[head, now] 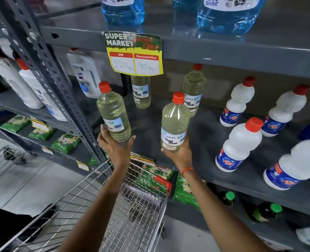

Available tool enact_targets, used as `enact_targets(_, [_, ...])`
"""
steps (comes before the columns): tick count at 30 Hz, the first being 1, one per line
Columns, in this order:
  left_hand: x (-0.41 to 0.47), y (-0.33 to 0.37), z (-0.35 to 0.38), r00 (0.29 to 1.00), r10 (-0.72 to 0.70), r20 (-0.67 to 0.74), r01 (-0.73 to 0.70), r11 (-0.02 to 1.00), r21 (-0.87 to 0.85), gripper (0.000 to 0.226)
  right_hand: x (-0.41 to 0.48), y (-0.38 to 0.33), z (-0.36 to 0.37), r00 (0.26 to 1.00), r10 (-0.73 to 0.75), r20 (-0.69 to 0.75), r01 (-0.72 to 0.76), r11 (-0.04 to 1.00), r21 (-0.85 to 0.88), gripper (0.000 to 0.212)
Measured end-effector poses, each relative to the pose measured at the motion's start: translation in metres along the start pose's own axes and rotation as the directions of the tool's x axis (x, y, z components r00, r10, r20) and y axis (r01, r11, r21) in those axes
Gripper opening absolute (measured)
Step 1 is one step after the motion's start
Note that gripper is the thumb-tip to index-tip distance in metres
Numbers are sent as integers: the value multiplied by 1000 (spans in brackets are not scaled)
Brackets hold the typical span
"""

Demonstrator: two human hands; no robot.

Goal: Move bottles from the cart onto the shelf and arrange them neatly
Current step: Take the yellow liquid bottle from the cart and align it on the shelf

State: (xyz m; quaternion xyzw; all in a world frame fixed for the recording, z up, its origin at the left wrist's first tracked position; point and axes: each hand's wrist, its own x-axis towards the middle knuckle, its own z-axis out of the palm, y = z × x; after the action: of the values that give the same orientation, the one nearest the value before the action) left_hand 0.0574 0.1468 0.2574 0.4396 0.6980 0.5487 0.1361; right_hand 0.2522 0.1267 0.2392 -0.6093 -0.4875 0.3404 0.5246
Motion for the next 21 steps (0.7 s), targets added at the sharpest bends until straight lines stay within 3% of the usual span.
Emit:
enact_targets(2, [17, -11, 2, 996, -57, 74, 54, 998, 34, 124, -1, 3, 4, 998, -16, -59, 13, 999, -37, 77])
enact_targets(5, [35, -23, 7, 978, -105, 182, 106, 994, 3, 125, -2, 9, 4, 993, -31, -114, 23, 997, -69, 73])
enact_targets(14, [50, -41, 5, 968, -100, 228, 96, 995, 28, 90, -2, 16, 5, 978, -47, -204, 30, 996, -89, 79])
enact_targets(21, [52, -41, 3, 970, -68, 232, 59, 997, 48, 87, -2, 17, 4, 978, -53, -201, 27, 991, -133, 81])
